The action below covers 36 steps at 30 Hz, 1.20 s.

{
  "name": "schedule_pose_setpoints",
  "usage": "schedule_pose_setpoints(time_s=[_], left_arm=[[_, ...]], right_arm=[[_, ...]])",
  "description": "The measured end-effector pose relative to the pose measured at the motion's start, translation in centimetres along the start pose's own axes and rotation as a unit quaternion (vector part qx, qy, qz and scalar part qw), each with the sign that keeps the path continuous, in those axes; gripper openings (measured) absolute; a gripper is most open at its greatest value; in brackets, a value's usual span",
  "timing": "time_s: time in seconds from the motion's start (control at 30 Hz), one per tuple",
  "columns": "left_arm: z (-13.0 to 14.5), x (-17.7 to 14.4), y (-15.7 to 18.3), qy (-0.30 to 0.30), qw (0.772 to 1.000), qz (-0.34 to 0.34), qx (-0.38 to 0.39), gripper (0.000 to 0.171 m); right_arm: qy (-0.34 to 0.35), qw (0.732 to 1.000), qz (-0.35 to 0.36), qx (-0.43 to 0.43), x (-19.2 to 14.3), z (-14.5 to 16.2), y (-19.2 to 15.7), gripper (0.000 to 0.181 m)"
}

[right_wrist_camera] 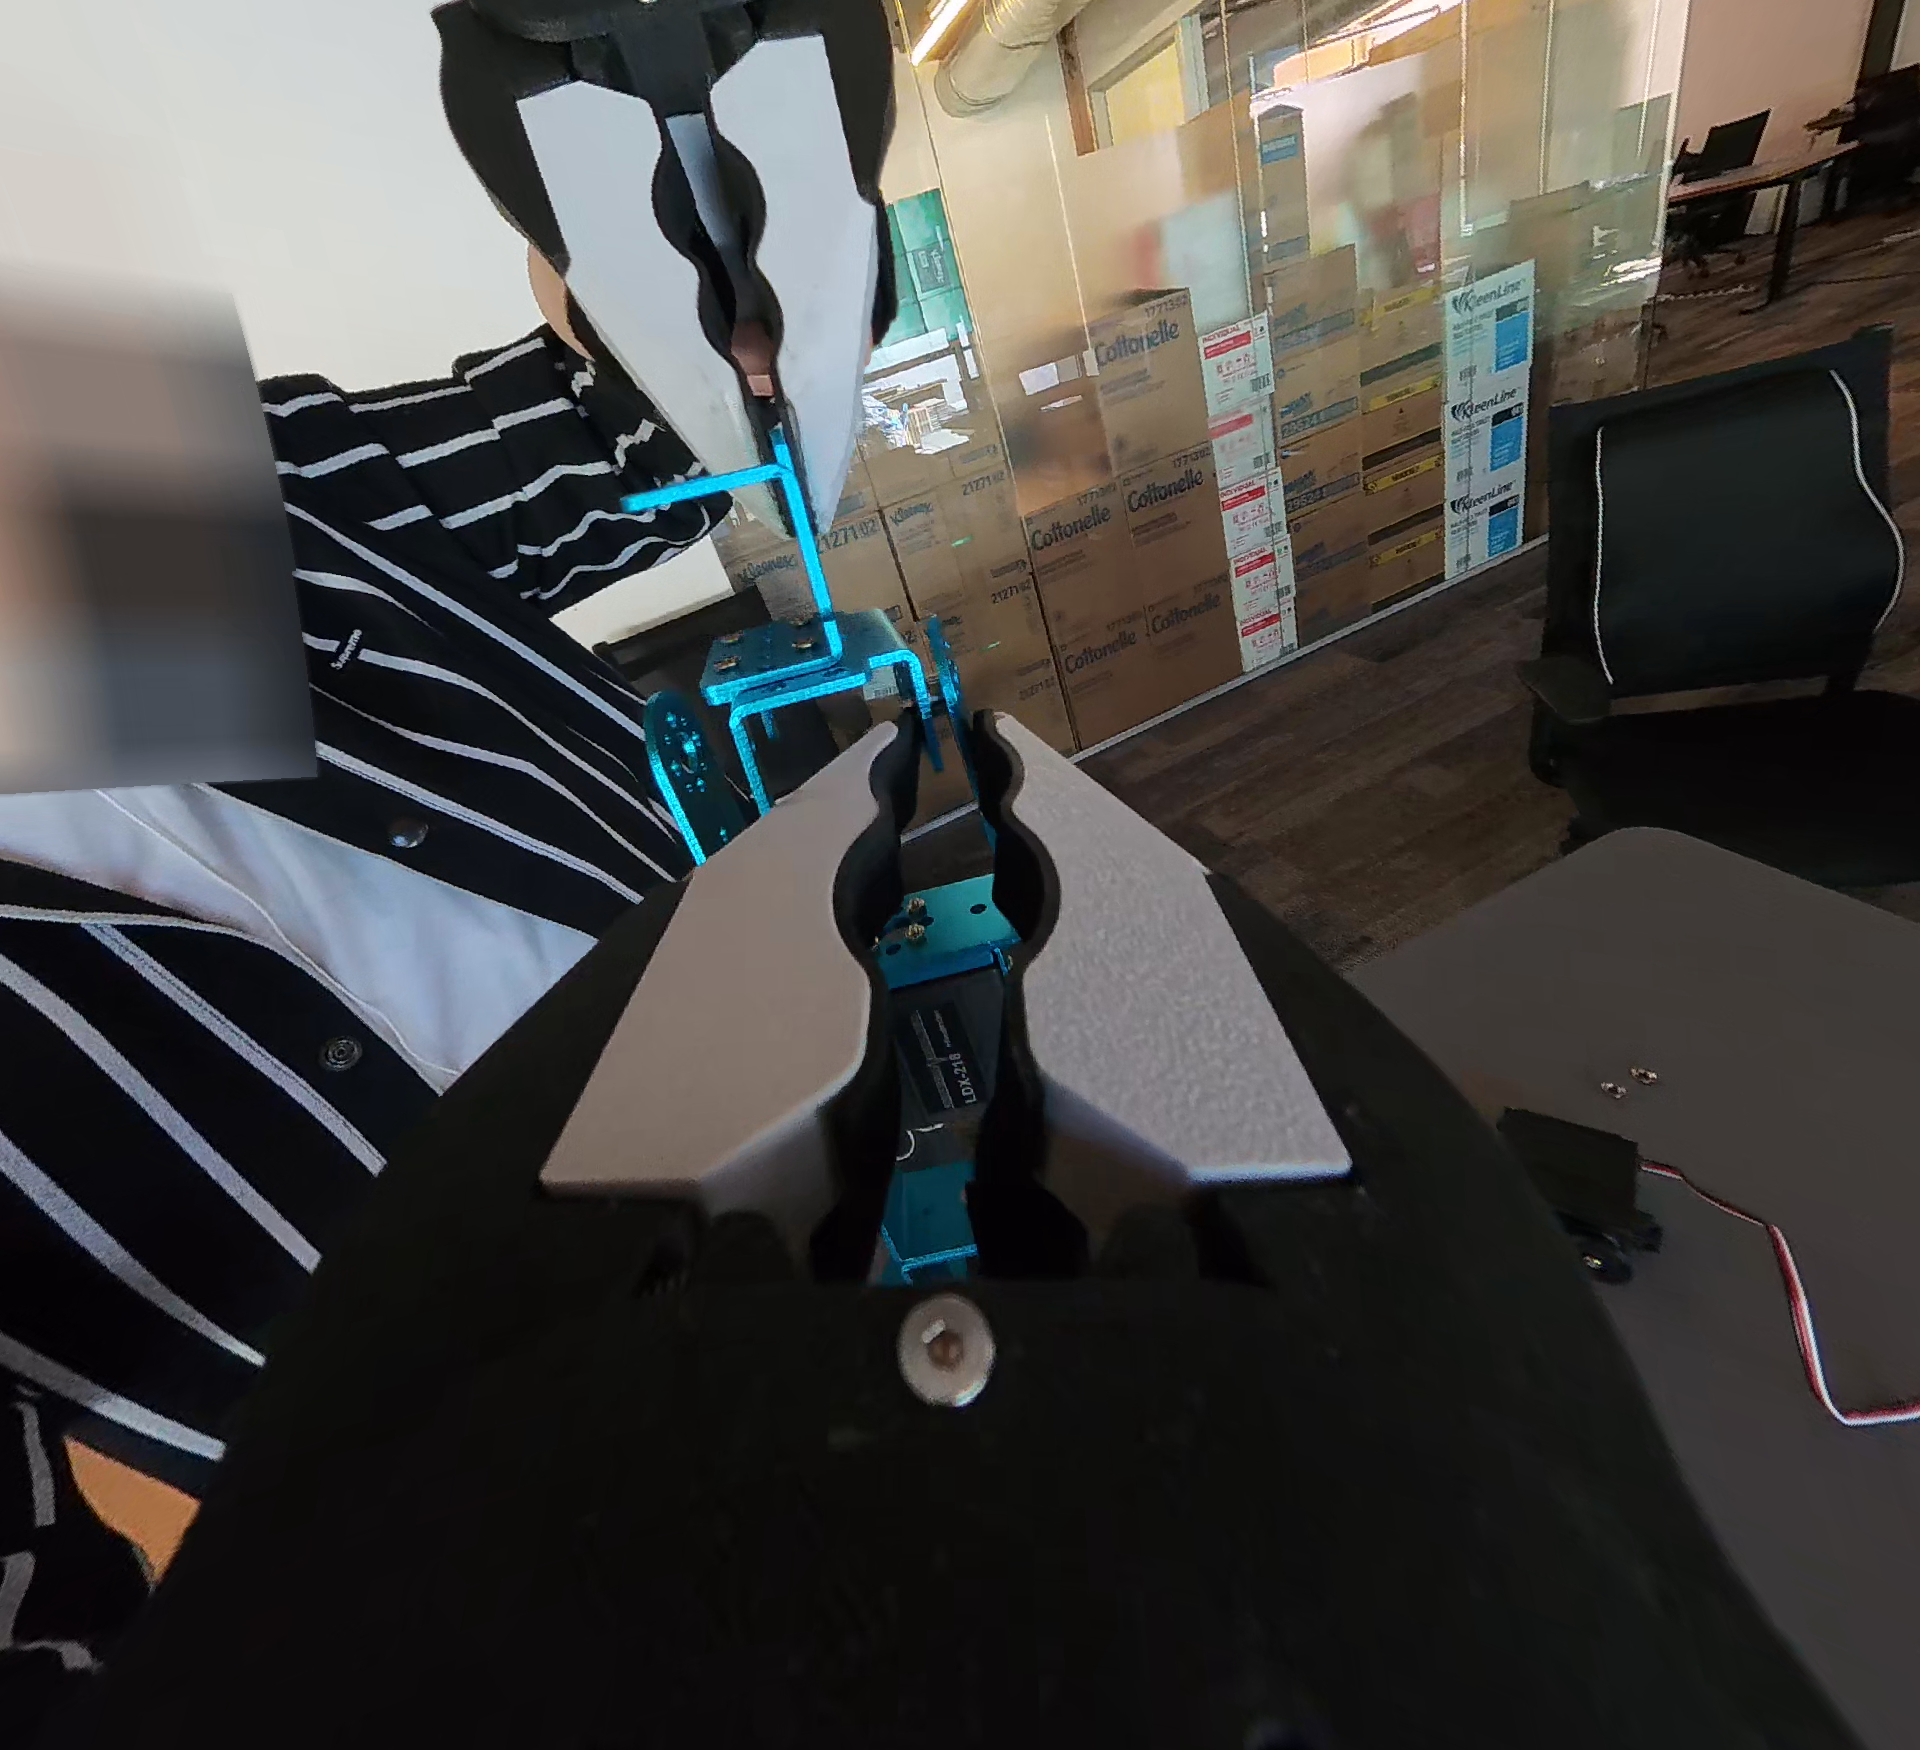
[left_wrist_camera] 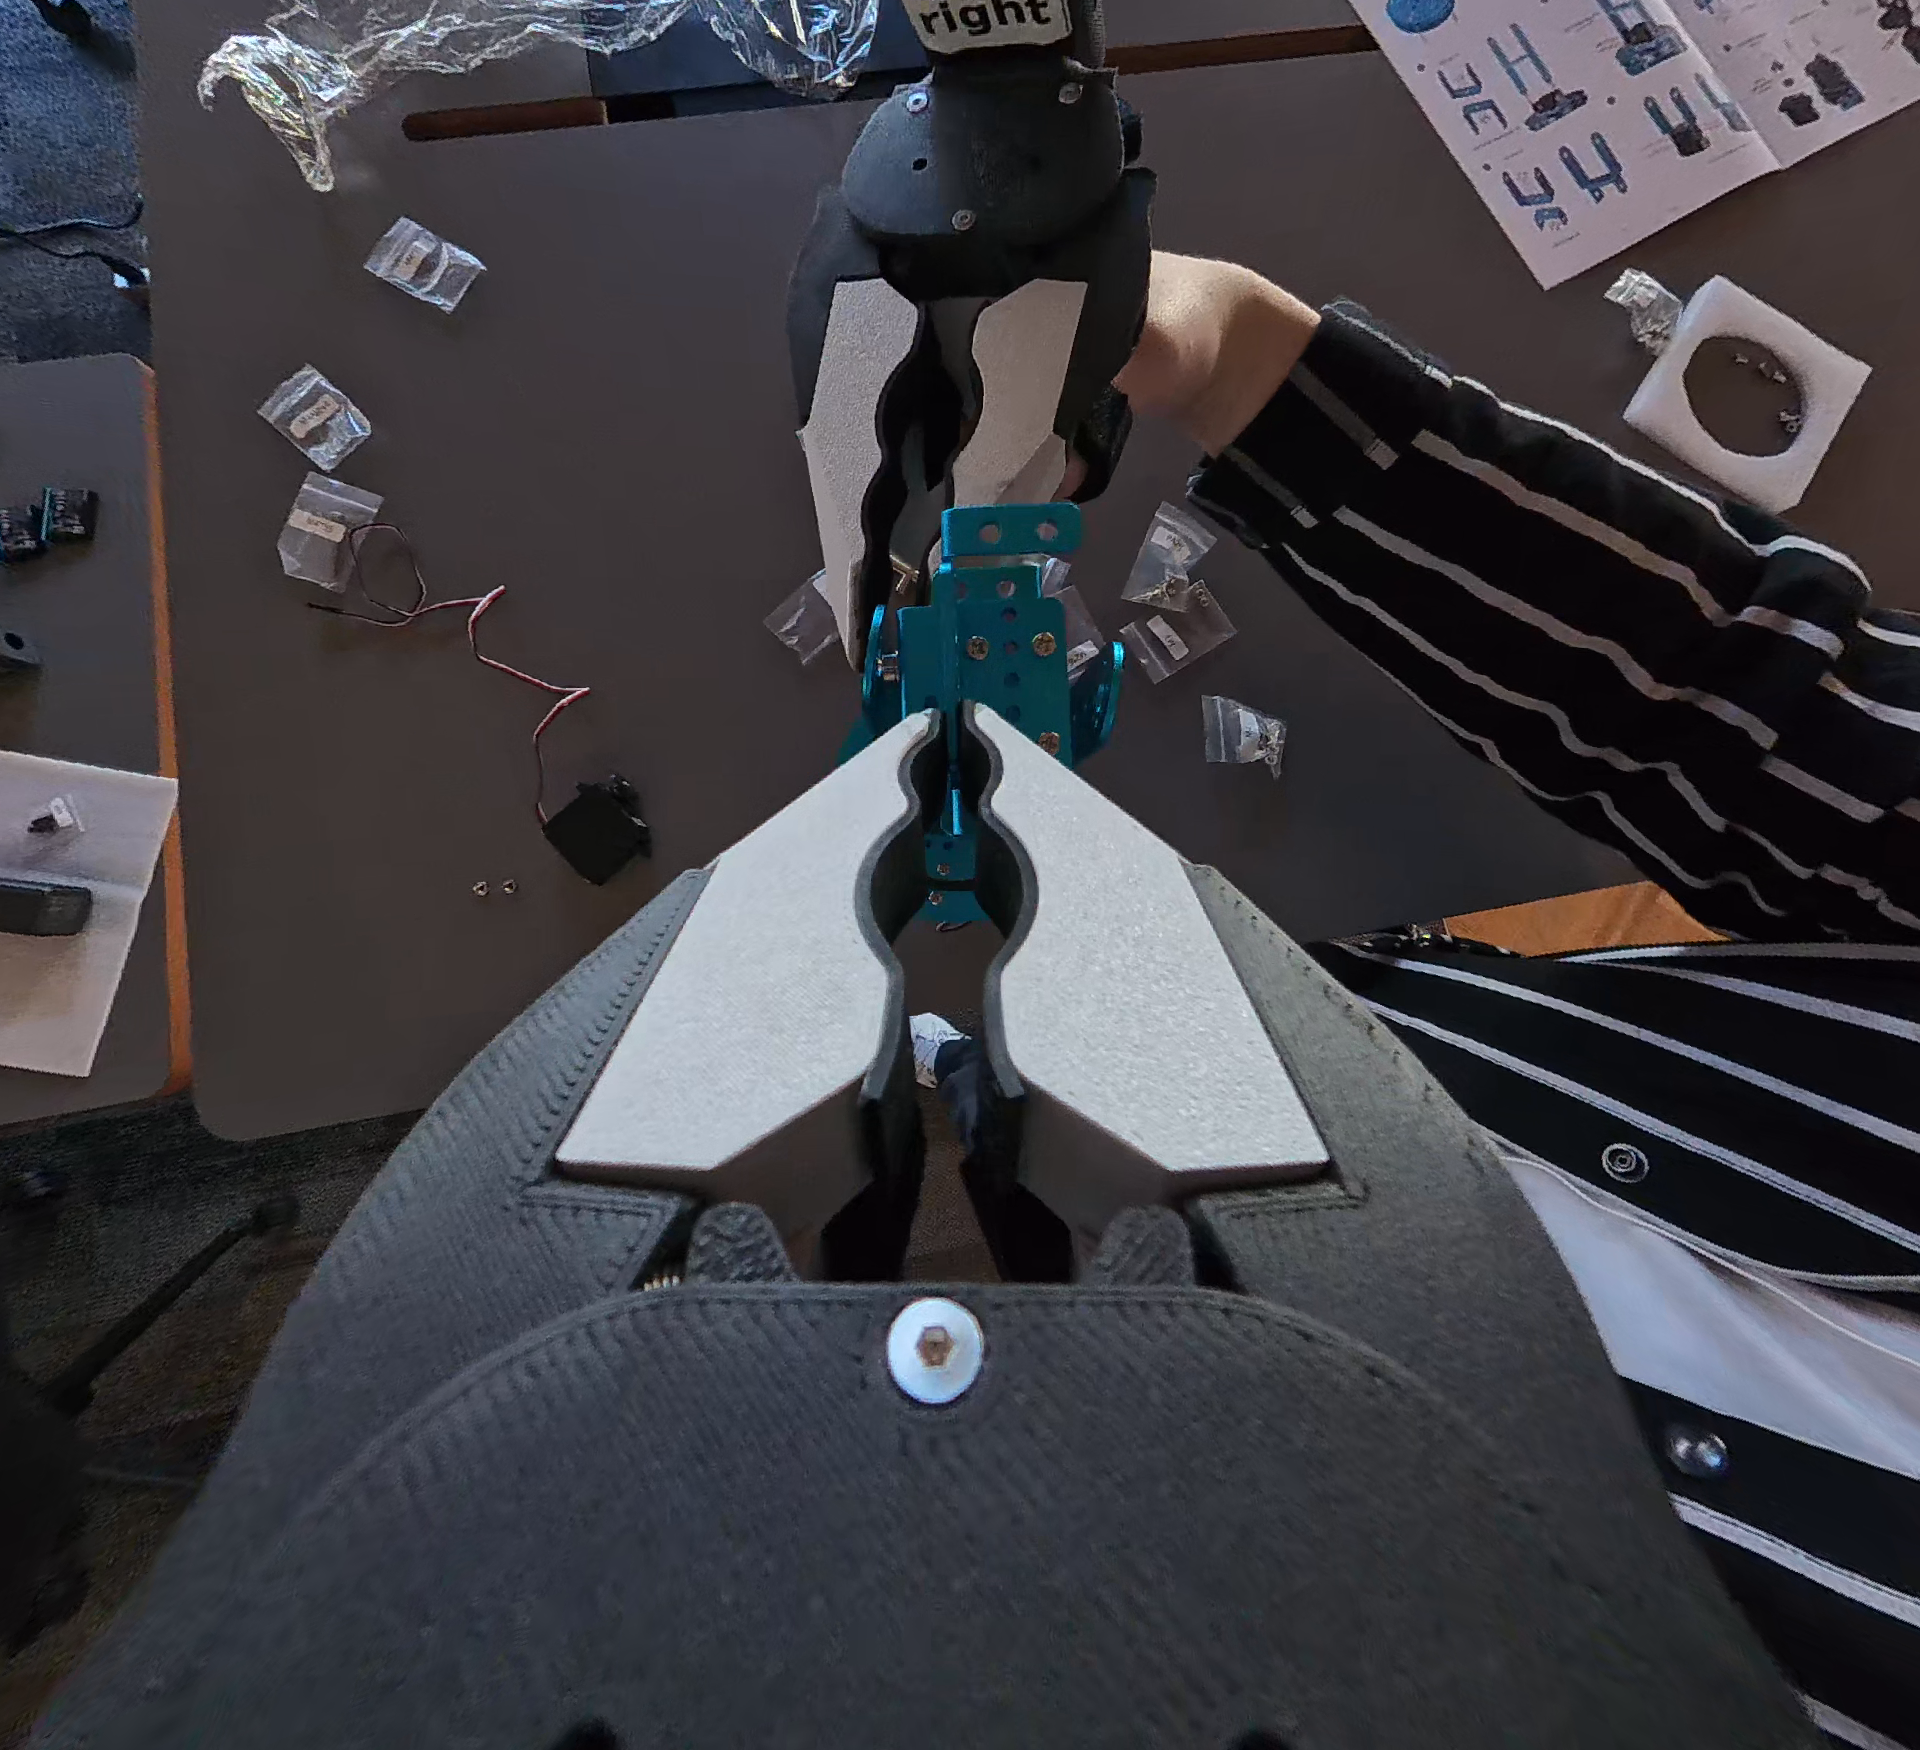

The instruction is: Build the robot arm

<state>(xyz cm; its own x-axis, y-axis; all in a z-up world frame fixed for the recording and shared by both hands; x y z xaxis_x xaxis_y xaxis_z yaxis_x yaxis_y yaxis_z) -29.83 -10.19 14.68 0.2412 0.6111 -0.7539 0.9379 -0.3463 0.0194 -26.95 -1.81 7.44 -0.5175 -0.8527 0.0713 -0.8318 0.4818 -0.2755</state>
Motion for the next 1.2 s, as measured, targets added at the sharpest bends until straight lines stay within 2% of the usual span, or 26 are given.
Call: schedule_pose_setpoints(time_s=[0.57, 0.97, 1.07, 1.13, 1.2], left_arm=[[0.0, 0.4, 0.0, -0.011, 1.0, -0.002, 0.014, 0.0], [-0.7, 0.4, -0.2, -0.022, 0.999, 0.0, 0.026, 0.0], [-1.0, 0.3, -0.2, -0.026, 0.999, -0.014, 0.046, 0.0], [-1.0, 0.4, -0.2, -0.028, 0.998, -0.02, 0.059, 0.0], [-1.0, 0.3, -0.1, -0.03, 0.997, -0.022, 0.064, 0.0]], right_arm=[[0.009, 1.0, 0.005, -0.017, -0.2, 0.2, 0.0, 0.009], [0.057, 0.998, -0.016, -0.004, -0.4, 0.4, 0.5, 0.008], [0.059, 0.998, 0.018, -0.02, -0.5, 0.0, 0.4, 0.01], [0.039, 0.995, 0.078, -0.046, -1.2, -0.1, 0.5, 0.018], [0.032, 0.984, 0.147, -0.092, -2.4, -0.8, 0.0, 0.018]])
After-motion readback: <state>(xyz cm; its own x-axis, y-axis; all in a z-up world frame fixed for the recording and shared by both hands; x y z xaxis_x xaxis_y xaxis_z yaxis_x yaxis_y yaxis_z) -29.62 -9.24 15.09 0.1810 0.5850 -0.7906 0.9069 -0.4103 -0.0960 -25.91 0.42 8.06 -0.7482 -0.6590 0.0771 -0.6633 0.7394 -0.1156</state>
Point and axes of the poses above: each gripper's, where its closed fingertips meet, x out along the fingers, z out of its underside, y = z × x across the jaws, the point moved 5 cm from there along -x, back along the fingers, and after that the axes turned 3 degrees about -z, right-handed, at the moved point
